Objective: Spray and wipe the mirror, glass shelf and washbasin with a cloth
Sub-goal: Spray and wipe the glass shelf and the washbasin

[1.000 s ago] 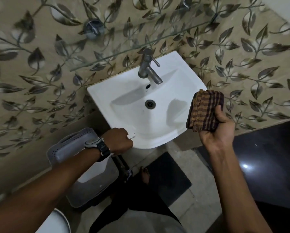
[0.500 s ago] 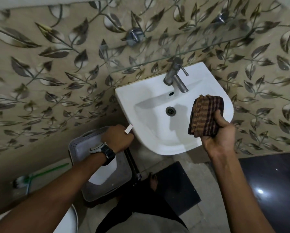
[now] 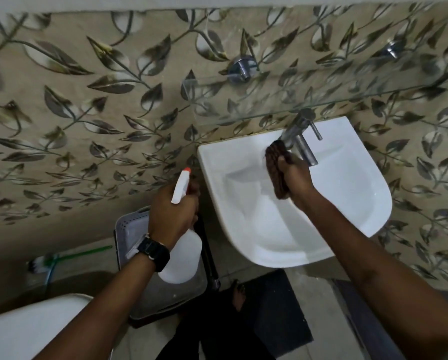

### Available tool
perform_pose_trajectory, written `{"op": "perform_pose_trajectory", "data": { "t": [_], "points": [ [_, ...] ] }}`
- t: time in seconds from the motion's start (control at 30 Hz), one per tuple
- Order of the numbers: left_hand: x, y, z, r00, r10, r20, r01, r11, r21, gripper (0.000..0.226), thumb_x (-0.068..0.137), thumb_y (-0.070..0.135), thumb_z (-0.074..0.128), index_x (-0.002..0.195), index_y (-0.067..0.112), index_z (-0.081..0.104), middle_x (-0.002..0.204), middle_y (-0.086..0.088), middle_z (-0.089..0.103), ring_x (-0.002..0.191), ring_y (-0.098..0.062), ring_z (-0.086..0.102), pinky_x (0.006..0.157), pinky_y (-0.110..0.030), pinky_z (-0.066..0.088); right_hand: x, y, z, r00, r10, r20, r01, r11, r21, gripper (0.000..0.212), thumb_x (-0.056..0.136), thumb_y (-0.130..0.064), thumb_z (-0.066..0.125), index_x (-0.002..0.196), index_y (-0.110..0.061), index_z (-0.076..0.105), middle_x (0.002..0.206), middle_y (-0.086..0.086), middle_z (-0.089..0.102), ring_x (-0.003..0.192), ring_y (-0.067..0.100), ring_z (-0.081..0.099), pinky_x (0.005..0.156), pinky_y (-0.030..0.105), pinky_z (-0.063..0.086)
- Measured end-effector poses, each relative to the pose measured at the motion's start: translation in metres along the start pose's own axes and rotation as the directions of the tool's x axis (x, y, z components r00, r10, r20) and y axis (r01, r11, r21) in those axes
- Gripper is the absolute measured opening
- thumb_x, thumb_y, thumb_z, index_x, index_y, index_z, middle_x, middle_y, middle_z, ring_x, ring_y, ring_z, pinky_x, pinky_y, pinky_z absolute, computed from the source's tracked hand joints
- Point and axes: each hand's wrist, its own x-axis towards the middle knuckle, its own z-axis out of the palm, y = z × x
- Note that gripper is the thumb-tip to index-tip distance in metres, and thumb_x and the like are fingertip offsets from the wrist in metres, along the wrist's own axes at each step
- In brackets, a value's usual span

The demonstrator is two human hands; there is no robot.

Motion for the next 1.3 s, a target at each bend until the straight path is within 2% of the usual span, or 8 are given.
{"op": "perform_pose_trajectory", "data": {
  "t": [0.17, 0.33, 0.53, 0.63, 0.8, 1.0, 1.1, 1.3],
  "points": [
    [0.015, 0.001, 0.004, 0.998, -0.033, -0.062, 0.03, 0.998, -0.055, 0.016, 0.085, -0.003, 0.057, 0.079, 0.001, 0.071, 0.085, -0.026, 0.076, 0.041, -0.012, 0.055, 0.041, -0.025, 0.042, 0.082, 0.017, 0.016, 0.923, -0.376, 0.087, 0.347, 0.708, -0.615, 0.043, 0.103, -0.016, 0.045, 0.145, -0.009, 0.047, 0.13, 0.016, 0.066, 0.11, 0.032, 0.062, 0.074, 0.025, 0.04],
    [0.026, -0.002, 0.01, 0.998, -0.011, -0.063, 0.008, 0.999, -0.047, 0.013, 0.087, -0.001, 0.057, 0.082, -0.008, 0.066, 0.084, -0.031, 0.072, 0.044, -0.017, 0.056, 0.042, -0.027, 0.045, 0.101, 0.062, 0.048, 0.907, -0.421, 0.015, 0.257, 0.525, -0.811, 0.063, 0.095, -0.008, 0.045, 0.154, 0.005, 0.026, 0.159, 0.025, 0.033, 0.147, 0.043, 0.031, 0.121, 0.049, 0.026],
    [0.031, -0.009, 0.005, 0.998, -0.04, -0.044, 0.037, 0.997, -0.069, 0.014, 0.083, -0.004, 0.057, 0.079, 0.004, 0.069, 0.077, -0.022, 0.072, 0.045, -0.014, 0.056, 0.048, -0.03, 0.045, 0.074, 0.055, 0.094, 0.898, -0.441, 0.006, 0.291, 0.582, -0.759, 0.064, 0.087, -0.014, 0.036, 0.147, 0.007, 0.04, 0.146, 0.027, 0.049, 0.132, 0.045, 0.049, 0.11, 0.054, 0.04],
    [0.028, -0.011, 0.001, 0.999, -0.047, -0.025, 0.046, 0.998, -0.047, 0.017, 0.085, -0.006, 0.056, 0.085, 0.003, 0.071, 0.07, -0.011, 0.068, 0.044, -0.008, 0.055, 0.043, -0.025, 0.044, 0.04, 0.071, 0.134, 0.828, -0.507, 0.238, 0.522, 0.544, -0.657, 0.054, 0.092, -0.018, 0.038, 0.141, 0.002, 0.052, 0.141, 0.024, 0.057, 0.128, 0.041, 0.056, 0.107, 0.05, 0.046],
    [0.028, -0.014, -0.004, 0.998, -0.055, -0.017, 0.055, 0.998, -0.03, 0.018, 0.09, -0.003, 0.057, 0.081, 0.006, 0.07, 0.068, -0.014, 0.068, 0.045, -0.017, 0.055, 0.05, -0.032, 0.048, 0.02, 0.08, 0.123, 0.763, -0.444, 0.47, 0.647, 0.525, -0.553, 0.06, 0.092, -0.006, 0.039, 0.151, -0.004, 0.04, 0.156, 0.015, 0.045, 0.148, 0.031, 0.037, 0.124, 0.045, 0.026],
    [0.026, -0.018, -0.011, 0.999, -0.037, -0.021, 0.037, 0.999, 0.011, 0.016, 0.09, -0.001, 0.06, 0.085, 0.006, 0.073, 0.07, -0.016, 0.071, 0.043, -0.015, 0.056, 0.048, -0.031, 0.047, 0.074, 0.053, 0.04, 0.922, -0.387, 0.016, 0.288, 0.657, -0.697, 0.057, 0.09, -0.007, 0.041, 0.146, -0.007, 0.044, 0.135, 0.021, 0.059, 0.121, 0.044, 0.058, 0.099, 0.034, 0.044],
    [0.026, -0.026, -0.013, 0.999, -0.032, -0.018, 0.033, 0.999, 0.04, 0.015, 0.089, 0.0, 0.06, 0.082, 0.007, 0.072, 0.064, -0.013, 0.068, 0.042, -0.016, 0.056, 0.05, -0.03, 0.046, 0.085, 0.039, 0.055, 0.949, -0.296, -0.104, 0.12, 0.649, -0.751, 0.065, 0.086, -0.024, 0.036, 0.149, -0.007, 0.035, 0.137, 0.026, 0.052, 0.118, 0.049, 0.055, 0.096, 0.051, 0.046],
    [0.025, -0.024, -0.003, 0.999, -0.048, -0.003, 0.048, 0.999, 0.001, 0.016, 0.09, 0.0, 0.059, 0.082, 0.006, 0.072, 0.057, -0.01, 0.063, 0.039, -0.012, 0.056, 0.043, -0.022, 0.044, 0.023, 0.067, 0.133, 0.827, -0.345, 0.444, 0.562, 0.478, -0.675, 0.065, 0.092, -0.012, 0.039, 0.155, -0.001, 0.029, 0.158, 0.023, 0.039, 0.144, 0.041, 0.039, 0.117, 0.049, 0.035]
  ]
}}
